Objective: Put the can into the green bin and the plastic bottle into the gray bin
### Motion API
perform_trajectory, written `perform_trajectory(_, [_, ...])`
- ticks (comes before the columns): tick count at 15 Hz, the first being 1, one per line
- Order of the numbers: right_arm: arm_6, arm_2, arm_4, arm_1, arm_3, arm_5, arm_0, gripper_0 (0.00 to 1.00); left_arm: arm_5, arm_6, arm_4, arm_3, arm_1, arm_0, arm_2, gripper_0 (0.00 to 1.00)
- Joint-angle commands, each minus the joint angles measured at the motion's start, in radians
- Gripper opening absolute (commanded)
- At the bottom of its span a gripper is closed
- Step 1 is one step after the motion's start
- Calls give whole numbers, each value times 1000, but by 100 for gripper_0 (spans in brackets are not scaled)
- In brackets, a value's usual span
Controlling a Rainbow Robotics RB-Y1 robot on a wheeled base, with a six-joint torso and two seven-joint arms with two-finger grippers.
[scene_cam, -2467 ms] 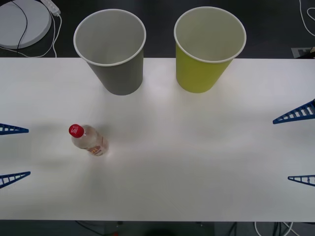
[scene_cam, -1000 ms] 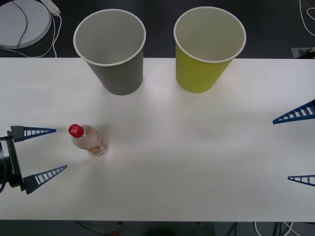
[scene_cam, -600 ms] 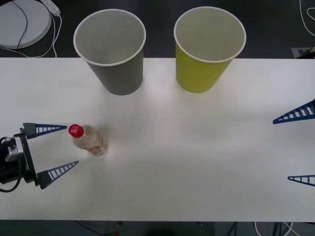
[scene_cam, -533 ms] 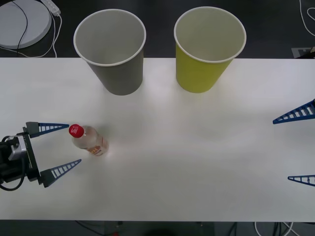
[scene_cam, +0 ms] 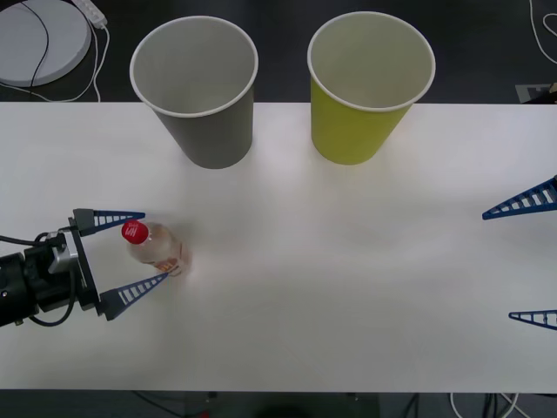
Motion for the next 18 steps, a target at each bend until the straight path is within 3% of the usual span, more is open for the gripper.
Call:
perform_trajectory(1, [0,0,0,0,0,0,0,100,18,2,-3,-1,-14,-8,-14,100])
perform_trajectory(12, [0,0,0,0,0,0,0,100,58,22,-37,-1,-66,-28,-35,100])
perform_trajectory(13, [0,0,0,0,0,0,0,100,58,24,-37,1,-68,-26,-35,44])
perform_trajectory(14, [0,0,0,0,0,0,0,100,58,25,-37,-1,-68,-26,-34,0])
perform_trajectory(18, [0,0,0,0,0,0,0,100,58,21,-38,-1,-66,-25,-34,0])
